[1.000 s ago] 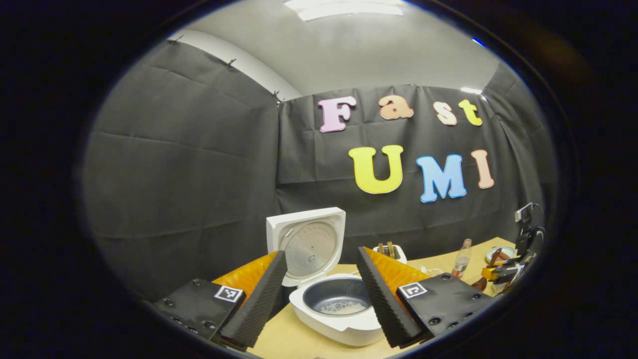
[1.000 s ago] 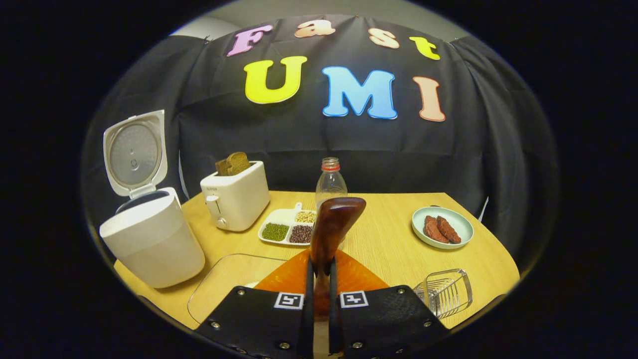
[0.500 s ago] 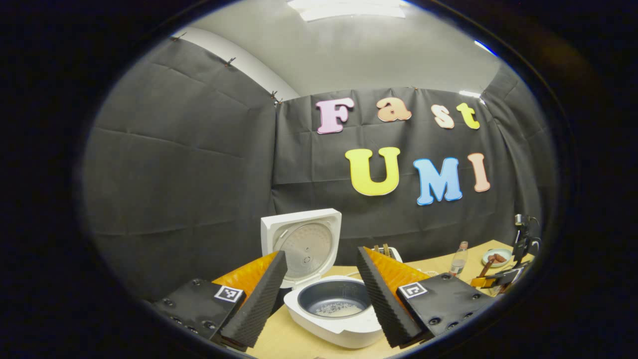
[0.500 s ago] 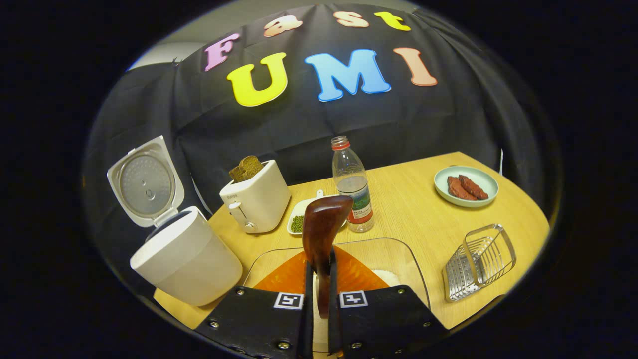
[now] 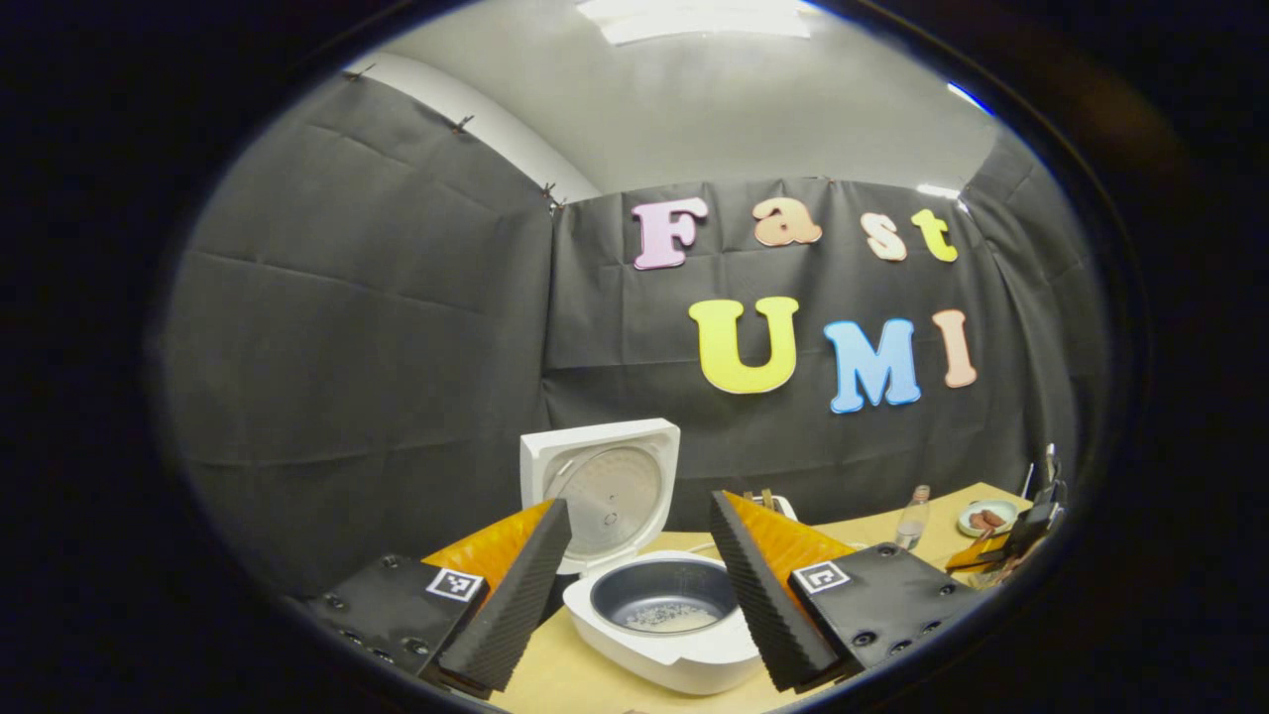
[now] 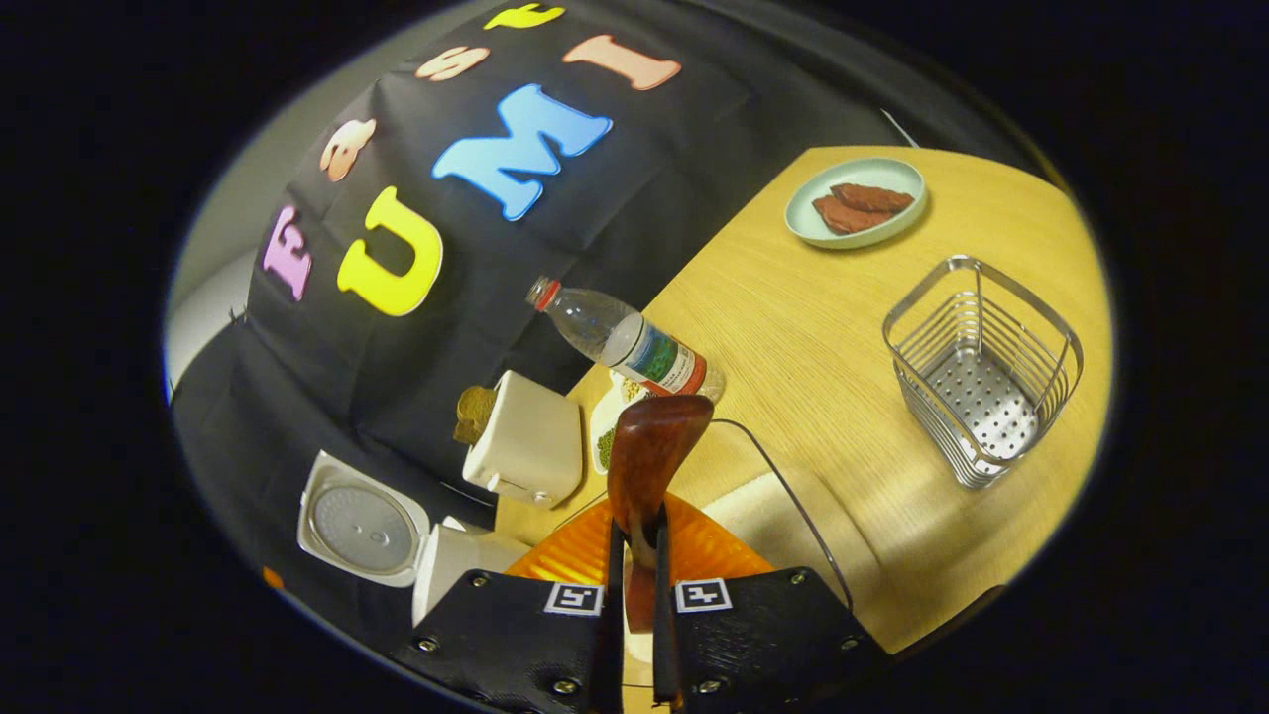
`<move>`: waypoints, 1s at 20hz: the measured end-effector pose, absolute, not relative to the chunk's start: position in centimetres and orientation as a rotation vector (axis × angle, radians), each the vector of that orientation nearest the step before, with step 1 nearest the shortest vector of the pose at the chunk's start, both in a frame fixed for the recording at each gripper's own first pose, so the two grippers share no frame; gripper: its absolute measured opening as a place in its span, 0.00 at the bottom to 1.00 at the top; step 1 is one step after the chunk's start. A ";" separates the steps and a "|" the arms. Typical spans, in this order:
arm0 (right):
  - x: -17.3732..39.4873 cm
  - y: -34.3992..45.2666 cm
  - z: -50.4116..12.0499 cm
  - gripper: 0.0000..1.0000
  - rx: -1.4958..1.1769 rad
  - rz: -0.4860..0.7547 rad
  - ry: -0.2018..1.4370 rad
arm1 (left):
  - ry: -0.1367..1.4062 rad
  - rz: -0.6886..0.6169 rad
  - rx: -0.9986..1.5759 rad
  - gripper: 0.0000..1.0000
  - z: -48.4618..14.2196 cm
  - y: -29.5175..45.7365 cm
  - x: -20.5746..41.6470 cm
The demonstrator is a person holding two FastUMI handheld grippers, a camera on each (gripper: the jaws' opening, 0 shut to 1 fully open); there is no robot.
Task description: Close the left gripper, press the button to open the rice cooker; take a wooden spoon from the chopstick holder with the right hand, scoop a spoonful of rice and pour it into the rice cooker, then put the wooden spoon back into the chopstick holder.
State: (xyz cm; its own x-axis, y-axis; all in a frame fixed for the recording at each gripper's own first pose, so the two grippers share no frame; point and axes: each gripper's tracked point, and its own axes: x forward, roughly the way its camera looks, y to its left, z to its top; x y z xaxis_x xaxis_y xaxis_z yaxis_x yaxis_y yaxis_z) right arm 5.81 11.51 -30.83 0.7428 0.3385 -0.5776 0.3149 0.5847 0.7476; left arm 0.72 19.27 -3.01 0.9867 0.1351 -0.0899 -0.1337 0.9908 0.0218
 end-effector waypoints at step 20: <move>11.9 22.7 -14.5 0.12 1.136 0.332 0.651 | 0.066 0.213 -0.035 0.98 -3.1 23.3 -1.7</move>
